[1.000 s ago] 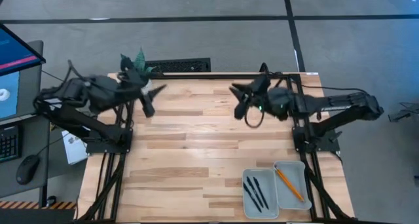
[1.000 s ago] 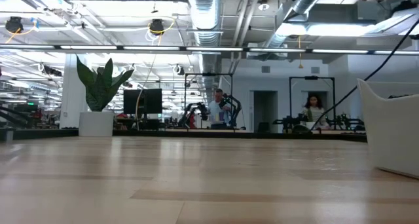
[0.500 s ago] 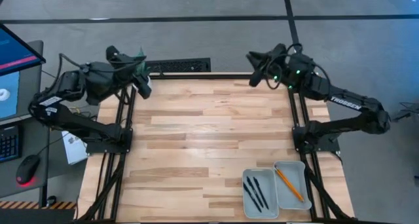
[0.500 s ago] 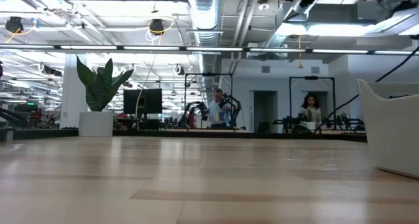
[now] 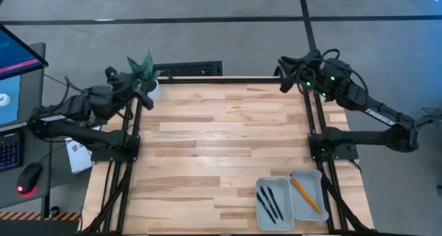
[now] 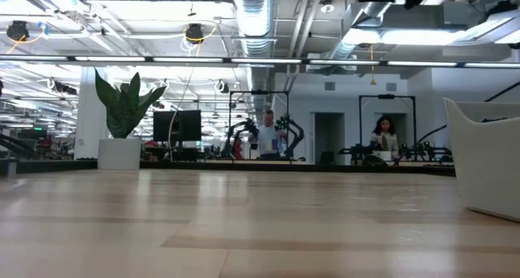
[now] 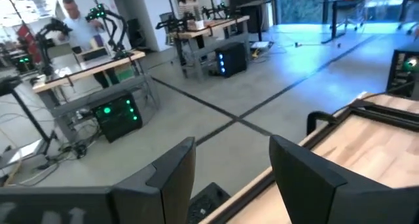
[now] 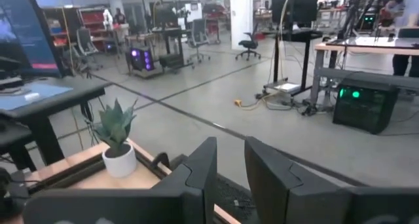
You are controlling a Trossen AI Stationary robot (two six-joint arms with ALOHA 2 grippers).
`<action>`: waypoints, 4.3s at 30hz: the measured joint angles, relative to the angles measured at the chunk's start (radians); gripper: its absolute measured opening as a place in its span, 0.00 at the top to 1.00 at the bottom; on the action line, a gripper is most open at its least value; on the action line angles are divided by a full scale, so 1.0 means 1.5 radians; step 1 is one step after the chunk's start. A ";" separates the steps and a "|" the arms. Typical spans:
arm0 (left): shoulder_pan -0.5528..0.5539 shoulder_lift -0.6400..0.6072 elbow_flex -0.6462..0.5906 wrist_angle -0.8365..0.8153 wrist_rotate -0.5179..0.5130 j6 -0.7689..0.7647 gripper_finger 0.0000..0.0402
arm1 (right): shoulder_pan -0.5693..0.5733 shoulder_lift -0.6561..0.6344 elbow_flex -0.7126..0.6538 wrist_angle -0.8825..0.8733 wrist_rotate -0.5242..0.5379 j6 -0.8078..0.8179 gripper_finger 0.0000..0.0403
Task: Sort pens & pencils
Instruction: Return to Home Position
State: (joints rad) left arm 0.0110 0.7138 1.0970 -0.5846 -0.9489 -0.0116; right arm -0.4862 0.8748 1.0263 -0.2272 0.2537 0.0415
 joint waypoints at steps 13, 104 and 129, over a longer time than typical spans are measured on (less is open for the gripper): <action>0.000 -0.238 -0.292 0.165 0.089 0.038 0.53 | 0.001 -0.205 -0.208 0.067 0.004 0.008 0.75; 0.000 -0.473 -0.688 0.312 0.019 0.047 0.53 | 0.001 -0.568 -0.676 0.173 0.004 0.090 0.75; 0.000 -0.473 -0.688 0.312 0.019 0.046 0.53 | 0.001 -0.568 -0.675 0.172 0.004 0.090 0.75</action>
State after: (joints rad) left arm 0.0110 0.0044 0.0647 -0.1169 -0.9199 0.0570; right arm -0.4850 0.0223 0.0139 0.0305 0.2604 0.1761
